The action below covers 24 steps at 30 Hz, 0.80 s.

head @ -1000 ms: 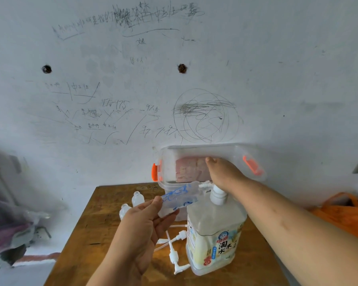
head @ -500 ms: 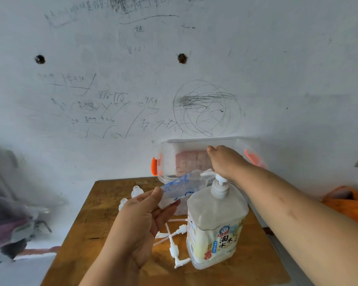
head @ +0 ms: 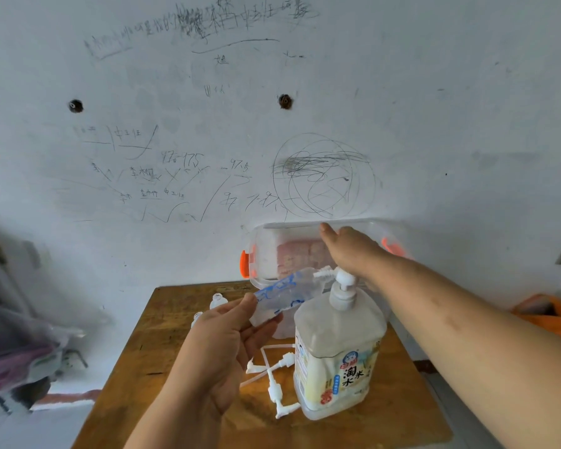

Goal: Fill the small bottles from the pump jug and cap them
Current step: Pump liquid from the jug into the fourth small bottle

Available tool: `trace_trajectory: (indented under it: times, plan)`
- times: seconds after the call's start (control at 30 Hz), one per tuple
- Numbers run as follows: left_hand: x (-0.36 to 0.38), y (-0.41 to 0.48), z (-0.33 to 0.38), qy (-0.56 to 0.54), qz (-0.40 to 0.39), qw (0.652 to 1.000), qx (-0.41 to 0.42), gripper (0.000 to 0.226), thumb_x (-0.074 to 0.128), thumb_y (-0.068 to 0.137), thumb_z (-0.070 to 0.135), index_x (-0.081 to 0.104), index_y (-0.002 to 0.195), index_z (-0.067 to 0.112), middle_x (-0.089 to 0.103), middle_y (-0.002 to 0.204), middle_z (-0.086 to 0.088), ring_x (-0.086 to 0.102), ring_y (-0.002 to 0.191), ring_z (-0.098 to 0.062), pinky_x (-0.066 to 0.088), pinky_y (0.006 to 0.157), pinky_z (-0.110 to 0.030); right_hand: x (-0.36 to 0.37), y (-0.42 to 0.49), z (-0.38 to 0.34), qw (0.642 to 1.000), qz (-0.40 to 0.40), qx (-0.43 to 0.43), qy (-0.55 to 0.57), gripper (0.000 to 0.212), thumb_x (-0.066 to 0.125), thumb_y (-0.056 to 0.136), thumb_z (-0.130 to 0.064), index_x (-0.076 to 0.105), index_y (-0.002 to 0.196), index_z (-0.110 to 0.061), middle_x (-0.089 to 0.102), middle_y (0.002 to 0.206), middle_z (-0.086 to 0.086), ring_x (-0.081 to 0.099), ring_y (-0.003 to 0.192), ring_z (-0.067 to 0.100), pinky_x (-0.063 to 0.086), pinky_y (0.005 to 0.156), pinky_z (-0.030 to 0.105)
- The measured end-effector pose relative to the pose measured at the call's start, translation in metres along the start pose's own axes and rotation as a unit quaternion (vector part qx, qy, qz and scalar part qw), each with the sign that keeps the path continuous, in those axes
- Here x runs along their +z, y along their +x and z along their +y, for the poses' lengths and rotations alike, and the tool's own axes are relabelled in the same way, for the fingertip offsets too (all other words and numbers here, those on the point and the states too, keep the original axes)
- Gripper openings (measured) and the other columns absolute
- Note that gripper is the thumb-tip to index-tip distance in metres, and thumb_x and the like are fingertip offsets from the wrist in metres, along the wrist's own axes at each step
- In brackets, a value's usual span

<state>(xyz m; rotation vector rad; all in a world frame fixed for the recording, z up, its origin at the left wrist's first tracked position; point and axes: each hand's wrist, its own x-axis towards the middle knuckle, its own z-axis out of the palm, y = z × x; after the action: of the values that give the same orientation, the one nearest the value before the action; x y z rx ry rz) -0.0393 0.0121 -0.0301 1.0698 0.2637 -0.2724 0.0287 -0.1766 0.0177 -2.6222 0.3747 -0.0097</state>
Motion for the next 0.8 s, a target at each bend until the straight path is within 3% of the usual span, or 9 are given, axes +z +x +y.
trace_trajectory:
  times: [0.1,0.2,0.3,0.4,0.6,0.8]
  plan:
    - [0.001,0.000,0.002,-0.004,-0.002,1.000,0.007,0.017,0.057,0.095,0.013,0.063,0.103,0.000,0.075,0.085,-0.017,0.074,0.085,-0.032,0.060,0.073,-0.038,-0.001,-0.004,-0.001,0.999,-0.016,-0.012,-0.041,0.044,0.019,0.105,-0.031,0.039,0.138,-0.010,0.048,0.135,0.019,0.044,0.125,0.036,0.032,0.107,0.042]
    - [0.001,0.002,0.002,-0.004,0.000,1.000,0.008,0.015,0.057,0.094,0.013,0.063,0.102,0.002,0.075,0.084,-0.017,0.074,0.085,-0.033,0.060,0.073,-0.039,0.003,-0.003,0.001,0.997,-0.024,-0.020,-0.070,0.030,0.021,0.102,-0.015,0.043,0.123,-0.015,0.048,0.130,0.020,0.046,0.120,0.037,0.035,0.104,0.046]
    - [0.000,0.006,0.000,-0.009,0.001,1.000,0.004,0.014,0.057,0.094,0.013,0.062,0.101,0.002,0.075,0.084,-0.018,0.074,0.083,-0.033,0.060,0.072,-0.039,0.007,0.005,0.002,0.998,-0.011,0.000,-0.060,0.036,0.023,0.100,-0.011,0.036,0.134,-0.011,0.047,0.127,0.017,0.047,0.114,0.035,0.037,0.100,0.043]
    - [0.000,0.008,-0.002,-0.013,-0.004,1.000,0.000,0.015,0.055,0.095,0.013,0.062,0.100,0.001,0.075,0.082,-0.017,0.075,0.080,-0.032,0.060,0.070,-0.037,0.011,0.010,0.006,0.998,0.007,-0.010,-0.056,0.036,0.025,0.099,-0.009,0.033,0.133,-0.011,0.049,0.121,0.017,0.045,0.098,0.031,0.038,0.090,0.041]
    - [-0.004,0.014,-0.008,-0.013,0.002,1.000,-0.021,0.022,0.055,0.095,0.013,0.060,0.106,-0.005,0.075,0.090,-0.022,0.074,0.085,-0.033,0.061,0.069,-0.037,0.021,0.006,0.009,0.995,-0.009,-0.019,-0.093,0.040,0.021,0.103,-0.017,0.037,0.140,-0.016,0.044,0.138,0.016,0.043,0.127,0.036,0.033,0.106,0.047]
    - [-0.004,0.006,-0.005,-0.010,0.000,1.000,-0.016,0.021,0.056,0.095,0.013,0.060,0.106,-0.004,0.075,0.088,-0.022,0.074,0.083,-0.033,0.061,0.067,-0.037,0.012,0.000,0.005,0.997,-0.022,-0.015,-0.073,0.041,0.018,0.104,-0.024,0.036,0.140,-0.016,0.048,0.135,0.017,0.045,0.125,0.036,0.032,0.105,0.045]
